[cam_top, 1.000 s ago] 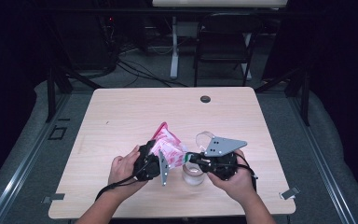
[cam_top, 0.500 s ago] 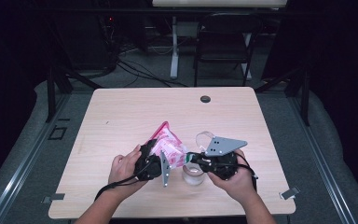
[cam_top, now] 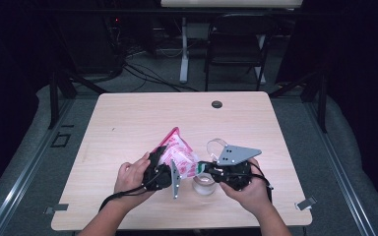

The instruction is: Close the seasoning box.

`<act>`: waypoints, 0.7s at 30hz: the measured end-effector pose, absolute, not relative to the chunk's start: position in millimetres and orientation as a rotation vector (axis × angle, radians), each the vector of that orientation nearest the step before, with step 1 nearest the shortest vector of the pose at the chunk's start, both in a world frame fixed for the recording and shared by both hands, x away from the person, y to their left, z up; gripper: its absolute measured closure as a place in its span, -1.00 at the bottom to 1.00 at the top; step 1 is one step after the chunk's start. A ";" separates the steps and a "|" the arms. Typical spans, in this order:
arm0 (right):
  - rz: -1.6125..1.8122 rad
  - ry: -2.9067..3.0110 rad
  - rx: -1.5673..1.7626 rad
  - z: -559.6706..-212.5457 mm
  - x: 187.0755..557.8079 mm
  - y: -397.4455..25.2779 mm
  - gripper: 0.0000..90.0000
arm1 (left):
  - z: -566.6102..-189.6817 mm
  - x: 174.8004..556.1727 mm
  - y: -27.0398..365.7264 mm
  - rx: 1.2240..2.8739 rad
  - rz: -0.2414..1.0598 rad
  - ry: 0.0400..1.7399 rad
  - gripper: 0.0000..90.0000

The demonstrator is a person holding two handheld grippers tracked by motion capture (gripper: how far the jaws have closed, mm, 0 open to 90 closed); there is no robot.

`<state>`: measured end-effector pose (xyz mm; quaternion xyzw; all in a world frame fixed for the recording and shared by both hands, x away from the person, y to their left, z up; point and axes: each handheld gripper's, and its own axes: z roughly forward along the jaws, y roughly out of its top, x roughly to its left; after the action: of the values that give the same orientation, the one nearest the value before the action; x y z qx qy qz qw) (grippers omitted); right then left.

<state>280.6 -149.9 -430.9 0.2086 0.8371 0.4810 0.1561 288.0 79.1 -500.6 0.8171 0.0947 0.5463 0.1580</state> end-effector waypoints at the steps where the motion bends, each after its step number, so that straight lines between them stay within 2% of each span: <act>1: 1.377 2.397 0.598 -431.0 280.5 -150.0 0.96 | -500.4 288.1 78.8 2.334 1.568 0.261 0.36; 21: 1.369 2.398 0.606 -431.9 280.5 -151.8 0.96 | -497.5 286.3 76.3 2.321 1.623 0.209 0.36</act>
<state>280.5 -151.8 -431.9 0.2118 0.8377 0.4784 0.1565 286.3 76.3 -497.5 0.8081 0.0726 0.5649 0.1502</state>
